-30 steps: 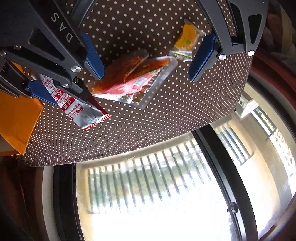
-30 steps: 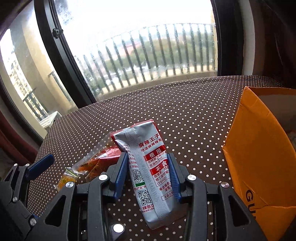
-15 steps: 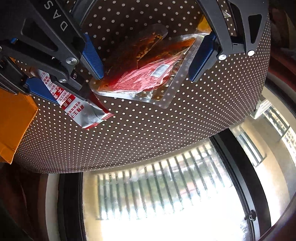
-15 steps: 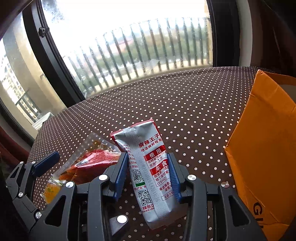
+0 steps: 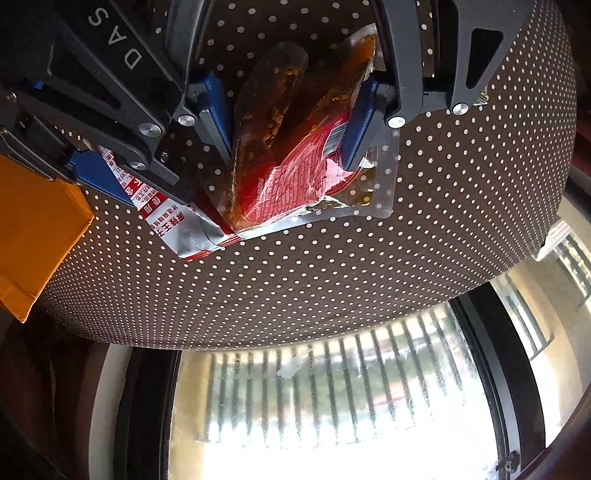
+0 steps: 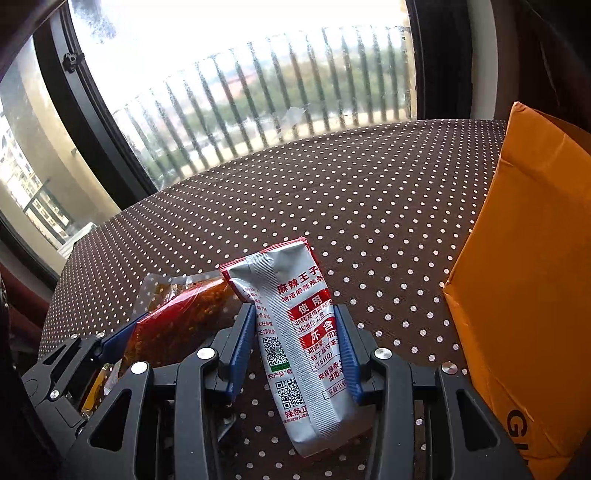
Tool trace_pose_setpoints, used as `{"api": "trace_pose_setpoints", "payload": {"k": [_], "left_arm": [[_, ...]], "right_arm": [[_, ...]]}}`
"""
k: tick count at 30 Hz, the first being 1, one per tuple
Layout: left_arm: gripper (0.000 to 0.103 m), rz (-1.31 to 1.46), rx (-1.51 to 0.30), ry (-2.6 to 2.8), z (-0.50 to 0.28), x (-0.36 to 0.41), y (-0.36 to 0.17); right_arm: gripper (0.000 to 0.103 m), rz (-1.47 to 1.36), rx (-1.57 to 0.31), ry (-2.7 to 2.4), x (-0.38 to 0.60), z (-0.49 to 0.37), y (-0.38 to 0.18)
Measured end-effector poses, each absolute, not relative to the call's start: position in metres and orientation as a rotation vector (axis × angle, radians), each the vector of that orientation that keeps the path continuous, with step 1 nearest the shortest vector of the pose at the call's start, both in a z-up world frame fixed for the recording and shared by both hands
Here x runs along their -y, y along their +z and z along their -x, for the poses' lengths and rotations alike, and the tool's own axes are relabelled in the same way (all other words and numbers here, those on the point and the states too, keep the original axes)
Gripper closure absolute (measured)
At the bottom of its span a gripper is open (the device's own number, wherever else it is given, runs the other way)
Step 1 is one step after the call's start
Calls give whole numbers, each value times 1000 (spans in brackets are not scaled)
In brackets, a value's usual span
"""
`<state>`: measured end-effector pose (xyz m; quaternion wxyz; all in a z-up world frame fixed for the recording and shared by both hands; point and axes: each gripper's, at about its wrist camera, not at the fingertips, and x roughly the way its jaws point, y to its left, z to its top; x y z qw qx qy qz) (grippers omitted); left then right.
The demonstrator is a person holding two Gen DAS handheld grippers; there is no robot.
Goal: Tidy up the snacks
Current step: 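Carry the red-and-white pack and orange pack over the box with both tools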
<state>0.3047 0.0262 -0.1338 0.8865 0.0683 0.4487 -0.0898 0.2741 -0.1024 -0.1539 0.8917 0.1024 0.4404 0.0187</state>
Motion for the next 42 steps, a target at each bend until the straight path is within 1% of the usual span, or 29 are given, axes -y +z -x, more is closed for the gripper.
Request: {"api": "trace_pose_setpoints", "payload": {"k": [5, 19, 27, 35, 42], "left_arm": [[55, -133, -923, -148, -293, -21, -132], [58, -96, -933, -127, -254, -23, -133], [63, -73, -925, -80, -221, -20, -135], [65, -13, -873, -46, -188, -20, -123], [66, 38, -813, -8, -159, -18, -99]], "right_arm": [[57, -225, -906, 31, 107, -273, -156], [57, -165, -892, 42, 99, -248, -158], [57, -156, -913, 86, 104, -224, -157], [57, -153, -891, 150, 105, -199, -139], [57, -128, -843, 201, 107, -179, -115]]}}
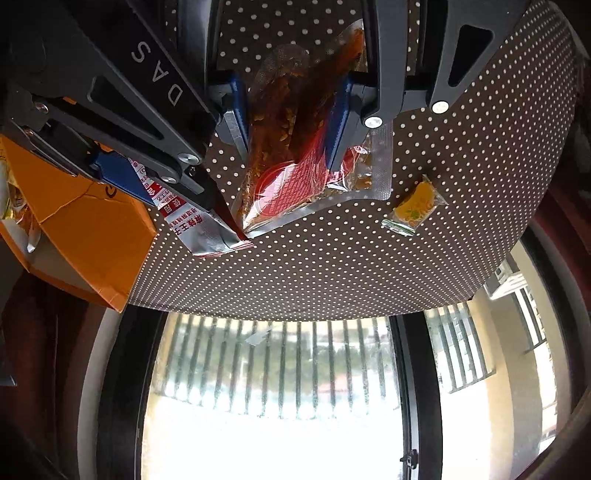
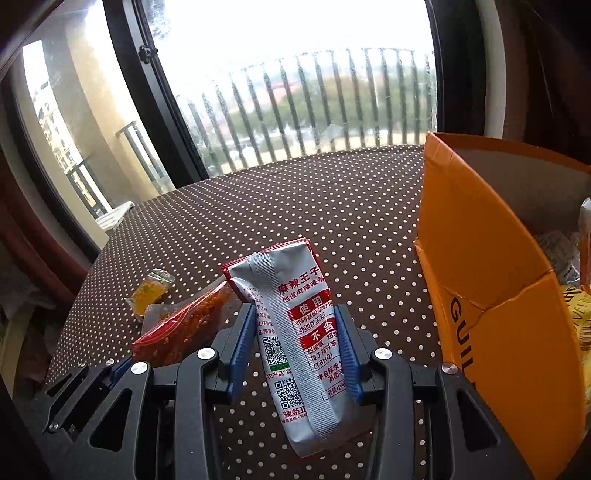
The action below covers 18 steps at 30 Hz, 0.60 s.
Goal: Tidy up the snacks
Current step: 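Carry the red-and-white pack and orange pack over the box with both tools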
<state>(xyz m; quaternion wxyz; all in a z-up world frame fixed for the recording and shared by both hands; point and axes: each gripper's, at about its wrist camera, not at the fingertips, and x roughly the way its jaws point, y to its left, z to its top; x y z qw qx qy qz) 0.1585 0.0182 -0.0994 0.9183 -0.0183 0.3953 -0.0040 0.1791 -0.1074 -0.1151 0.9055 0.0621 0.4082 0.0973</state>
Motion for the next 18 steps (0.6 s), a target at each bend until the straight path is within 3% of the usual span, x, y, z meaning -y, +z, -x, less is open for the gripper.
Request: {"api": "trace_pose_setpoints", "payload": {"k": [18], "left_arm": [[66, 67, -655, 16, -101, 2, -28]], "right_arm": [[57, -85, -698, 256, 124, -133, -47]]}}
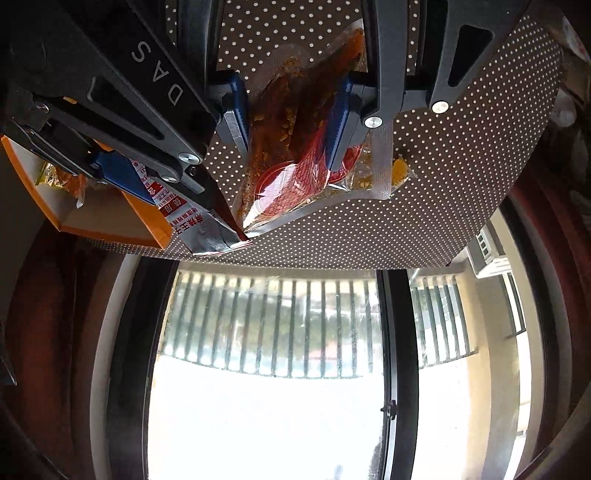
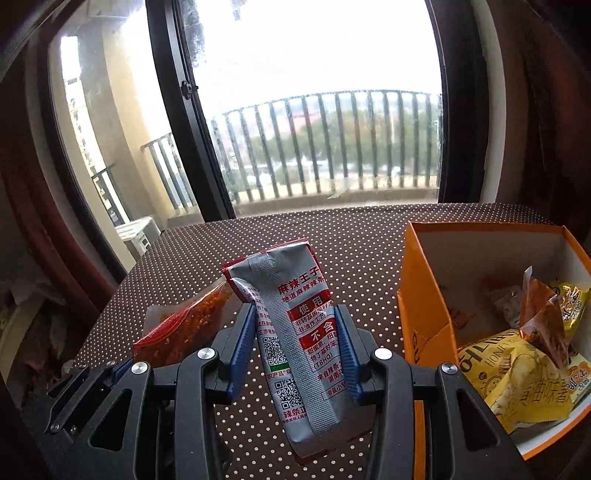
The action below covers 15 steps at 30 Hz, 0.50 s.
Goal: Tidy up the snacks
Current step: 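Carry the red-and-white pack and orange pack over the box with both tools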
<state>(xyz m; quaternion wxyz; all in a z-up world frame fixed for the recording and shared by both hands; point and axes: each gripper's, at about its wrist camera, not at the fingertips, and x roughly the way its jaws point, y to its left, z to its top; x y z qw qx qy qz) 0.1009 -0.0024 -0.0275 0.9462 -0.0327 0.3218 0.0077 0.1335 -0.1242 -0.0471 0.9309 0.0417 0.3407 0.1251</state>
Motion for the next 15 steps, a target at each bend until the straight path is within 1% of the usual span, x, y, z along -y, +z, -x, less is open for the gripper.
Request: {"api": "trace_pose_setpoints", "payload": {"k": [15], "left_arm": [[66, 49, -547, -44, -84, 46, 7]], "right_arm": [[57, -97, -575, 227, 160, -117, -3]]}}
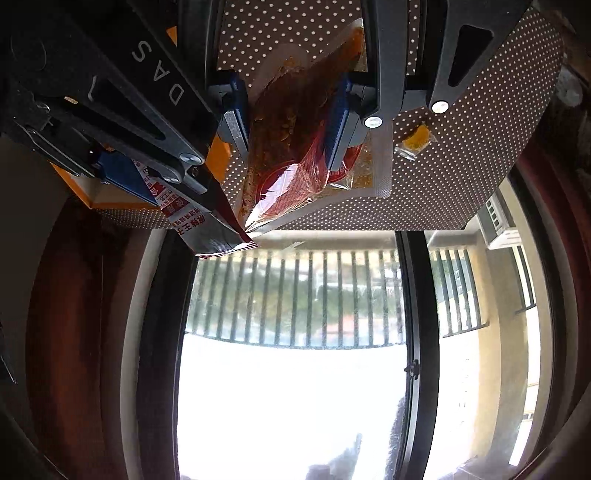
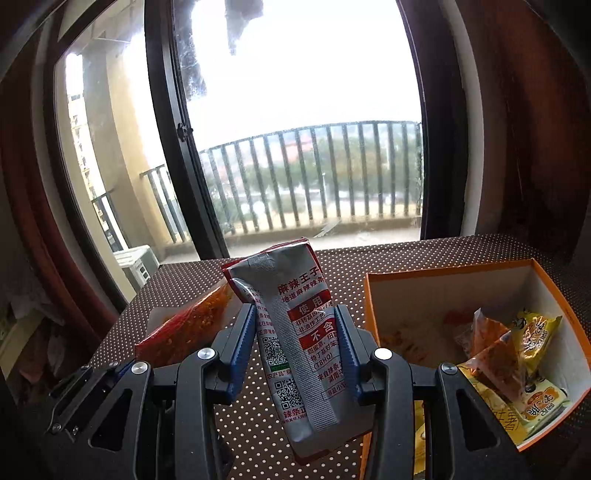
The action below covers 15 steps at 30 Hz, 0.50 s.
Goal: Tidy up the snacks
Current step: 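Carry the red-and-white pack and orange pack over the box with both tools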
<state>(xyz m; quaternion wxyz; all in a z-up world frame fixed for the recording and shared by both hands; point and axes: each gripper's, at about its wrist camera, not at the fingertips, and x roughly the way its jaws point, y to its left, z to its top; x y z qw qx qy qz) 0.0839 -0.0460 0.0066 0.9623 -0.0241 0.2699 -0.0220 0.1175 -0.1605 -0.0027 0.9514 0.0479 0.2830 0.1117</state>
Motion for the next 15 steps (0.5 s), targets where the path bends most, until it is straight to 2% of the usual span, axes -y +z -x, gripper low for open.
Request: {"api": "trace_pose_setpoints", "payload": {"k": [15], "left_arm": [[66, 8, -525, -206, -111, 97, 6]], "right_arm": [[57, -143, -521, 108, 221, -123, 8]]}}
